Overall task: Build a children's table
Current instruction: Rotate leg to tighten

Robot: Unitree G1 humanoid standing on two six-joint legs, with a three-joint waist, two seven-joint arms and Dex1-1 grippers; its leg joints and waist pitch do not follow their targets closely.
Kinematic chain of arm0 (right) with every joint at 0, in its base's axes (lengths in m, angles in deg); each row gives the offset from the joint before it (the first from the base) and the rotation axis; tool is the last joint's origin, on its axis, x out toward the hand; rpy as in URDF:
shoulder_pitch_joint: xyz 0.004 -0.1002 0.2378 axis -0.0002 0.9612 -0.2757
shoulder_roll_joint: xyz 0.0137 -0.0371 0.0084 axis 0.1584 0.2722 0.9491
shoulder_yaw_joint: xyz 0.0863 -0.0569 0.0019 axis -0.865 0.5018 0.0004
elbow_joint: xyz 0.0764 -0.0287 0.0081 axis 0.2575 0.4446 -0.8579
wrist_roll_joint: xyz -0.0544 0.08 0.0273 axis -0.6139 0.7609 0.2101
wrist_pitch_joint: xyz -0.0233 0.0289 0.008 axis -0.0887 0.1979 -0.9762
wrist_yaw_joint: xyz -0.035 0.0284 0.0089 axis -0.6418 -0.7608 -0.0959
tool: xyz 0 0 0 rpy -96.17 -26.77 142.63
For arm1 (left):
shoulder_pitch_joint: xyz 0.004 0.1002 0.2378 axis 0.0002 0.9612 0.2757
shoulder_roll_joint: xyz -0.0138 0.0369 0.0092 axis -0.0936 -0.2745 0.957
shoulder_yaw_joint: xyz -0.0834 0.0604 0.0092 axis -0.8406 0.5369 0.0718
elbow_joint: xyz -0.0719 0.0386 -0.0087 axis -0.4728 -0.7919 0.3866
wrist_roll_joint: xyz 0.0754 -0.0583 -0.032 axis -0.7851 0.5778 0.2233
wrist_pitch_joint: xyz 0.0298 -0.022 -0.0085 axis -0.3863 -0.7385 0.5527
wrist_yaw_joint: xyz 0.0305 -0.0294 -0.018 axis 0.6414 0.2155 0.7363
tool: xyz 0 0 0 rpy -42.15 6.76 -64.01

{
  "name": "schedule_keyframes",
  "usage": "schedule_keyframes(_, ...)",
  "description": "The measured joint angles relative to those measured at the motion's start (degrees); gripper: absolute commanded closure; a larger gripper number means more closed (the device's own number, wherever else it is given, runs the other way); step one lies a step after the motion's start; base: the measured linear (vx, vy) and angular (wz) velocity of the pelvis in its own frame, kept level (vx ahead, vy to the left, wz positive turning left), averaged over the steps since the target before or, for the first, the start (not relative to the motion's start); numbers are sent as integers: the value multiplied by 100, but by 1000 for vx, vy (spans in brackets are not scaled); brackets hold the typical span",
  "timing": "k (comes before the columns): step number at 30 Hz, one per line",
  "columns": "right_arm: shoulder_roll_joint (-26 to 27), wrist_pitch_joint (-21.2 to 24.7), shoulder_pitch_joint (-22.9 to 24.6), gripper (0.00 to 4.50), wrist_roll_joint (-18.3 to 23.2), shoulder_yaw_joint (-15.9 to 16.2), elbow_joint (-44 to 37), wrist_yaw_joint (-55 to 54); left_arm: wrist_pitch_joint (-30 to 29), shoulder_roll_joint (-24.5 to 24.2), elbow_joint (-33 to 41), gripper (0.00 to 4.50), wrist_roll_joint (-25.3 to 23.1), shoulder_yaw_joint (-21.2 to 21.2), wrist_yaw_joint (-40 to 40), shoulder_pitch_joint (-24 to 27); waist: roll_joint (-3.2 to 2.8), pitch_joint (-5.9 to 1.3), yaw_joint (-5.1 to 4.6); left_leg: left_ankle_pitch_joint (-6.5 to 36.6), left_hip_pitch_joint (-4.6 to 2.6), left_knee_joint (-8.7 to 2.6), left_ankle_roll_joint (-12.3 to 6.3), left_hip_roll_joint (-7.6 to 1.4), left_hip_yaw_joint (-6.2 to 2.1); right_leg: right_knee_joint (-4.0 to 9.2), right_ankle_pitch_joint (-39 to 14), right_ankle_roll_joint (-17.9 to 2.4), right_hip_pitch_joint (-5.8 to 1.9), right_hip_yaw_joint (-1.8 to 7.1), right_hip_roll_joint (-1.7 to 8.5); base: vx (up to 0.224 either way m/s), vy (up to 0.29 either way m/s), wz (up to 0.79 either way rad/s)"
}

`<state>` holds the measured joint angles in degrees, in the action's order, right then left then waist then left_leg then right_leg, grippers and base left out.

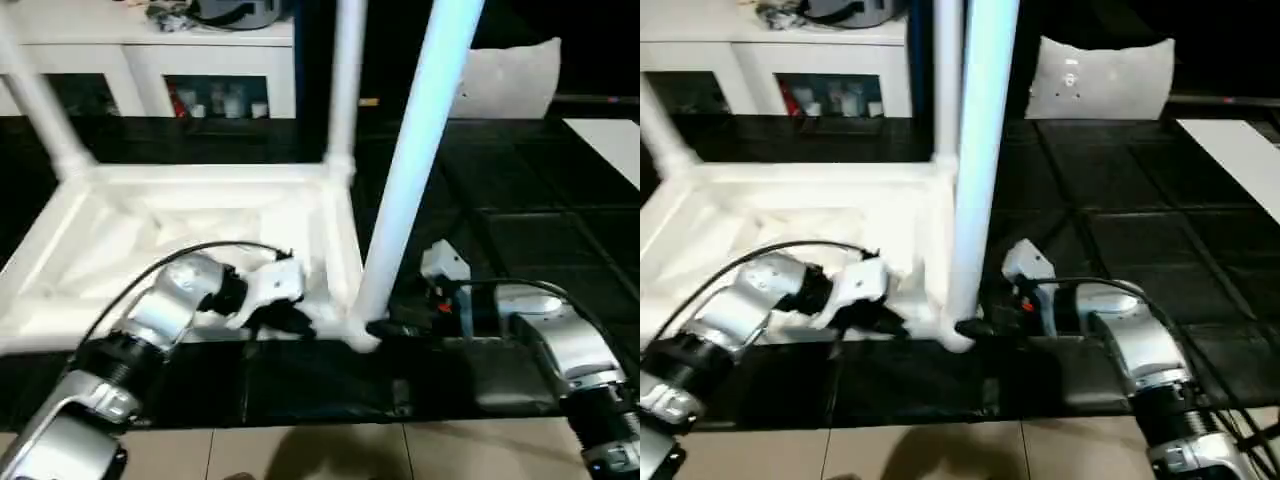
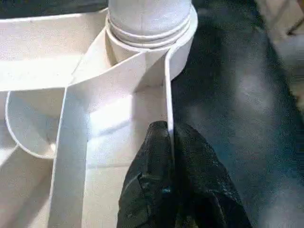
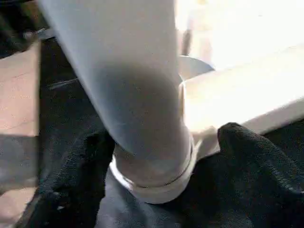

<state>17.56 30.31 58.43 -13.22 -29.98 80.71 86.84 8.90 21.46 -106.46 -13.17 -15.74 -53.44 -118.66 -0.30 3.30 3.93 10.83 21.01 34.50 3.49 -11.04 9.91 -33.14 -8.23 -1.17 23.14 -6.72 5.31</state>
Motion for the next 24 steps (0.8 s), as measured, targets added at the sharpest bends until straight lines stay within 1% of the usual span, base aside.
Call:
schedule_keyframes(4,0,114,-8,131,161,92,-2,300,8,33,41,450,2,60,-115,1,4,0,31,0,-1,5,-1,1,7,0,-1,1,-3,12,1,0,0,0)
schedule_keyframes(10,-60,140,-19,187,287,97,-1,561,89,-3,47,450,17,85,-194,0,4,0,46,0,-3,2,0,-2,7,-3,-2,4,-2,10,-1,0,0,0)
schedule_keyframes(12,-62,152,-33,209,313,98,-1,644,113,-1,47,450,20,97,-254,0,4,0,70,0,-2,1,-1,-2,7,-3,-1,2,-1,9,-1,0,0,0)
schedule_keyframes(13,-67,154,-35,209,313,100,-1,669,120,0,47,450,25,105,-265,-1,4,0,85,0,-2,2,-1,-2,7,-3,-1,2,-1,9,-1,0,0,0)
schedule_keyframes(15,-74,159,-35,230,316,103,-1,685,128,-1,47,450,28,110,-271,-1,5,0,107,0,-2,2,-1,-1,8,-3,-1,2,-1,10,0,0,0,0)
schedule_keyframes(18,-74,165,-35,243,316,102,-4,684,128,-1,47,450,26,111,-271,-4,5,-1,107,-1,-4,3,-1,-1,9,-3,-2,3,-2,11,0,0,0,0)
schedule_keyframes(22,-79,217,-34,248,318,102,-25,681,103,4,47,450,28,108,-270,-5,6,-1,109,-1,-6,4,0,-1,9,-3,-3,6,-4,11,0,0,0,0)
schedule_keyframes(24,-84,293,22,248,326,78,-113,632,-120,89,58,450,63,88,-224,-5,5,-2,119,-1,-8,4,0,-1,9,-3,-3,6,-7,12,0,0,0,0)
